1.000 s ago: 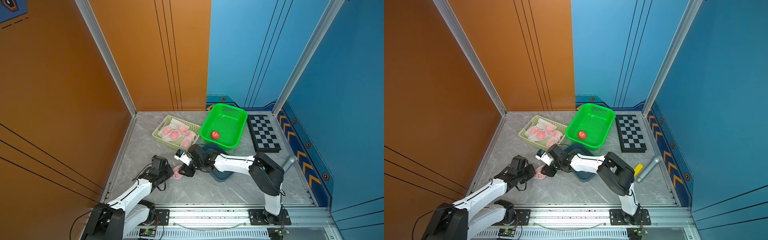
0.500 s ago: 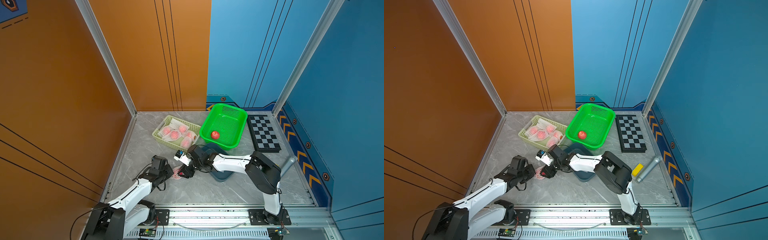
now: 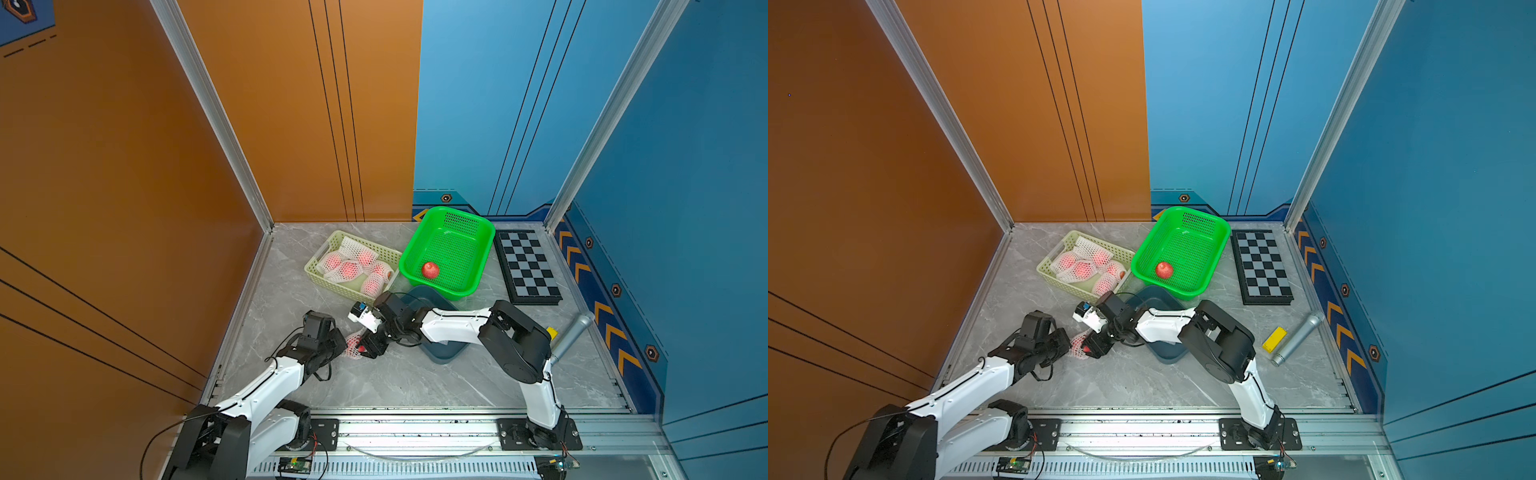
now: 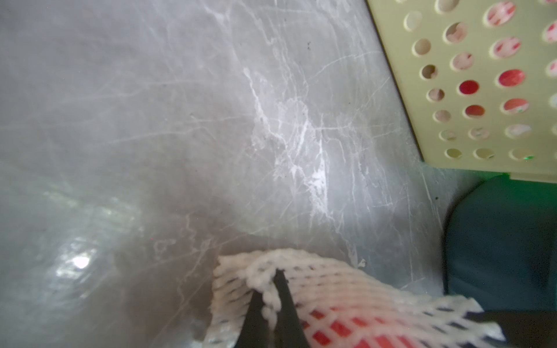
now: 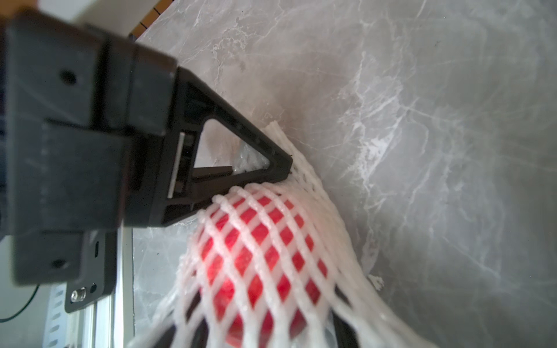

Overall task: Remove foam nets from apples
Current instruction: Remove the foam net from the apple.

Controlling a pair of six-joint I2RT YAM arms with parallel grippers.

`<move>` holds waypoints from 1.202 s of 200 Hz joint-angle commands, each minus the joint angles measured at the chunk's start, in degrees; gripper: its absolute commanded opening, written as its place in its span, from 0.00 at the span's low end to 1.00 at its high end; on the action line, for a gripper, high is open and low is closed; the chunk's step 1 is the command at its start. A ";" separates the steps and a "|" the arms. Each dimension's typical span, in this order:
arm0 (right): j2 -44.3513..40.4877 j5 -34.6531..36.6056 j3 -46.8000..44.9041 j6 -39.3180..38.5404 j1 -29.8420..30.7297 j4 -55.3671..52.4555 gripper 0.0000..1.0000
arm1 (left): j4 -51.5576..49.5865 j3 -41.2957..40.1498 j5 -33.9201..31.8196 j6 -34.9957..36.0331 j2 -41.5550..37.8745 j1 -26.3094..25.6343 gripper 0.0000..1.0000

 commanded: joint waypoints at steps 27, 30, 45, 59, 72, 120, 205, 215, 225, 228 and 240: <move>-1.36 0.66 -2.15 1.74 -1.22 5.37 0.43 | -2.13 -0.85 -0.07 0.61 -1.88 0.90 0.01; -1.55 0.74 -2.59 1.74 -1.30 5.34 0.43 | -2.22 -0.80 -0.08 0.61 -1.98 0.94 0.01; -2.43 1.01 -3.33 1.66 -1.76 5.36 0.40 | -2.34 -0.78 -0.08 0.70 -2.17 1.15 0.02; -3.35 1.34 -3.98 1.25 -2.04 4.72 0.39 | -2.34 -0.45 -0.08 0.85 -2.23 1.32 0.02; -4.40 1.99 -4.56 0.48 -2.37 3.37 0.39 | -2.34 -0.27 -0.17 0.96 -2.24 1.47 0.02; -8.21 4.33 -5.87 -4.69 -2.97 -4.81 0.42 | -2.34 0.45 -0.08 1.39 -1.85 2.13 0.02; -8.71 5.86 -5.51 -6.28 -1.43 -7.20 0.68 | -2.34 2.00 1.16 1.84 -1.10 2.22 0.02; -8.76 5.74 -5.50 -6.02 -1.37 -6.83 0.70 | -2.34 1.96 1.15 1.84 -1.10 2.22 0.02; -8.99 5.76 -5.77 -5.90 -1.35 -6.51 0.73 | -2.34 1.92 1.06 1.84 -1.01 2.22 0.02; -9.17 5.88 -5.77 -5.90 -1.41 -6.39 0.73 | -2.34 1.92 1.06 1.84 -1.01 2.26 0.02; -9.55 5.83 -6.04 -6.11 -1.43 -6.18 0.75 | -2.34 1.83 0.84 1.84 -0.86 2.22 0.02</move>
